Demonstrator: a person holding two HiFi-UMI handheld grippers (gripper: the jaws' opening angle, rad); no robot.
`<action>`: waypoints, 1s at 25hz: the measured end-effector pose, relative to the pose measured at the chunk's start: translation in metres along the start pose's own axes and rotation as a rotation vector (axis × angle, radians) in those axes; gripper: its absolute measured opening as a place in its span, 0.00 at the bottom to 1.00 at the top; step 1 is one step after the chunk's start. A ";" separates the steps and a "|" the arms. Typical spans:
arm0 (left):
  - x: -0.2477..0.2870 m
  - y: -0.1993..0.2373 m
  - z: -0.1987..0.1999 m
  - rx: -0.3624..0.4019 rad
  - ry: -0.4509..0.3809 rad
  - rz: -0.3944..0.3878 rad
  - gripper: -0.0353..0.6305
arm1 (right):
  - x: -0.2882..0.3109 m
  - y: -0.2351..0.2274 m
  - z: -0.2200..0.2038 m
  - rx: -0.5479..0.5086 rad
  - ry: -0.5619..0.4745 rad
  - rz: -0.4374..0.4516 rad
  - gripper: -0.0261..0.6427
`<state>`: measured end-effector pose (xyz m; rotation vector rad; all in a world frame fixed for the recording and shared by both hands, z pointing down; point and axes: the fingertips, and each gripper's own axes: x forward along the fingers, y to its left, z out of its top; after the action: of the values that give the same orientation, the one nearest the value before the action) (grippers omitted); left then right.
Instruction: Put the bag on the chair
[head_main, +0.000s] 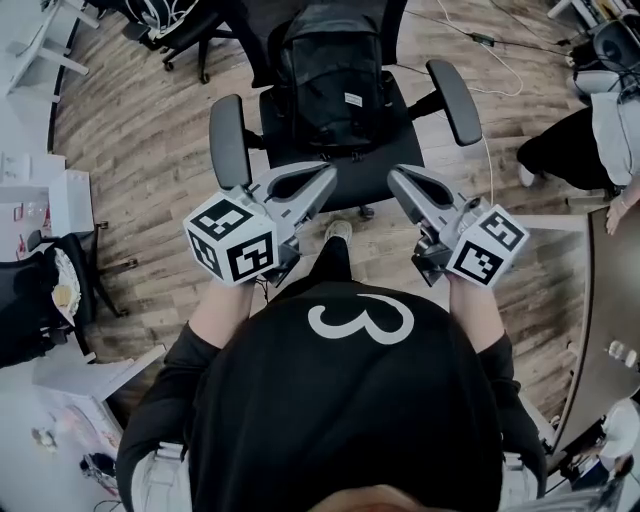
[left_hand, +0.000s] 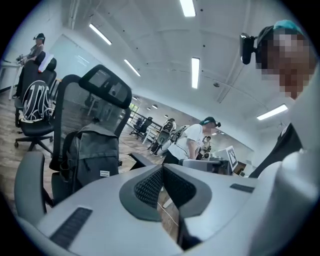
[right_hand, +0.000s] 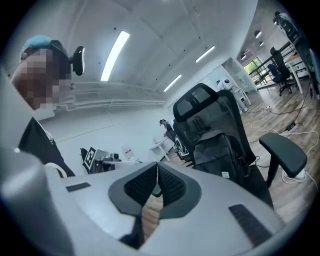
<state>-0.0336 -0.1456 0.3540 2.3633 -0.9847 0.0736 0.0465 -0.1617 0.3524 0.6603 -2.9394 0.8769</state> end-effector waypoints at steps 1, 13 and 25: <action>-0.004 -0.007 -0.001 0.009 -0.003 -0.001 0.08 | -0.004 0.006 -0.001 -0.001 0.001 0.004 0.08; -0.035 -0.085 -0.004 0.114 -0.041 -0.022 0.08 | -0.052 0.063 -0.002 -0.040 -0.034 0.002 0.08; -0.054 -0.119 -0.006 0.136 -0.062 -0.009 0.08 | -0.077 0.098 -0.002 -0.101 -0.032 0.018 0.08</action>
<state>0.0075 -0.0413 0.2873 2.5071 -1.0281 0.0659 0.0777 -0.0565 0.2937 0.6493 -2.9982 0.7203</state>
